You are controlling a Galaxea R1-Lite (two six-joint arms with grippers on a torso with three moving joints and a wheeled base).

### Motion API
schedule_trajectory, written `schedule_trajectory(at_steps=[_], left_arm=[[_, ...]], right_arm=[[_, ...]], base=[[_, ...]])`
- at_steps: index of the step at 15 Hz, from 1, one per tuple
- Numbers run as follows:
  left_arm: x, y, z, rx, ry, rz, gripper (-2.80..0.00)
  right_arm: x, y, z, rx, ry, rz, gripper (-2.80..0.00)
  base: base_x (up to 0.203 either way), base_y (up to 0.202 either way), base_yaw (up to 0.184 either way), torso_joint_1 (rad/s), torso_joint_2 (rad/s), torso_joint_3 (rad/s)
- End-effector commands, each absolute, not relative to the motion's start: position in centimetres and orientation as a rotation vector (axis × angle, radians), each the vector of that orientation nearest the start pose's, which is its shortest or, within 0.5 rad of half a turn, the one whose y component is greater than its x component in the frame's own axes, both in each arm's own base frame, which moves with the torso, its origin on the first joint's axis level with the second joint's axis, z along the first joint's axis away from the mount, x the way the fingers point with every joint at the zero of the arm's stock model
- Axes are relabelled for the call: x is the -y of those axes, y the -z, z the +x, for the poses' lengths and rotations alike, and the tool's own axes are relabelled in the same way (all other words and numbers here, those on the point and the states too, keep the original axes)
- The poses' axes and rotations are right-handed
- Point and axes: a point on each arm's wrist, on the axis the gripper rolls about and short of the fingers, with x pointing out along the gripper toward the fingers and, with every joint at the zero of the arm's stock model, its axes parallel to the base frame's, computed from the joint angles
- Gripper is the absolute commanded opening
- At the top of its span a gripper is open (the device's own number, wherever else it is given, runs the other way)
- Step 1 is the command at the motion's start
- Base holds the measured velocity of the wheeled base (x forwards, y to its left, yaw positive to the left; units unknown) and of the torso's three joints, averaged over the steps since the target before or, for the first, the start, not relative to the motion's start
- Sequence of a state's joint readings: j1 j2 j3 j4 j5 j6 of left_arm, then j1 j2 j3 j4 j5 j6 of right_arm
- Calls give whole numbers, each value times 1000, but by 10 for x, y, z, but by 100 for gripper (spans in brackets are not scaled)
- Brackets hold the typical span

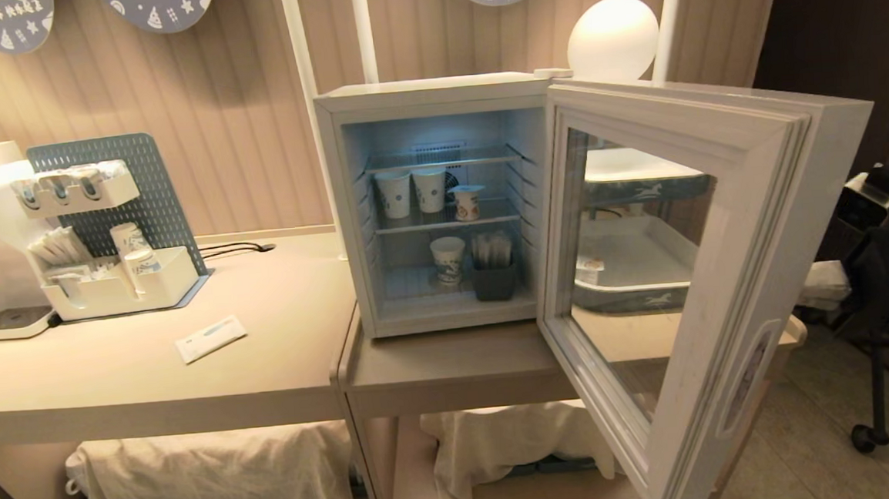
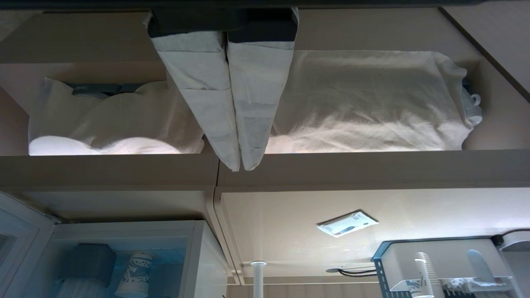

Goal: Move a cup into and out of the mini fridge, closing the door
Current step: Close the freezer door

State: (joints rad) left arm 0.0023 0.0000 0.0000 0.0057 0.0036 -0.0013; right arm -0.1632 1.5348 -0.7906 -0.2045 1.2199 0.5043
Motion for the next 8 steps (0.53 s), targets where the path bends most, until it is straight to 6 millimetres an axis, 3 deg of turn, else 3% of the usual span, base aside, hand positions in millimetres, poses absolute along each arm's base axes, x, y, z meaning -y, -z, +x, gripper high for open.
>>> schedule_trajectory(at_steps=[1,4,8], left_arm=[[0,-74,-23,-9,-6,-2,-280],[0,-74,-23,-9,-8,-2,-280],[0,-74,-23,-9,-8,-2,-280]], right_arm=[[7,-189,252,-751,-939,838,-280],[-32,-201,263,-776,-849,800,-280],[-111,-225,296,-686,-669,708,-280]], base=[[0,0,0,0,0,0],[0,0,0,0,0,0],[0,0,0,0,0,0]])
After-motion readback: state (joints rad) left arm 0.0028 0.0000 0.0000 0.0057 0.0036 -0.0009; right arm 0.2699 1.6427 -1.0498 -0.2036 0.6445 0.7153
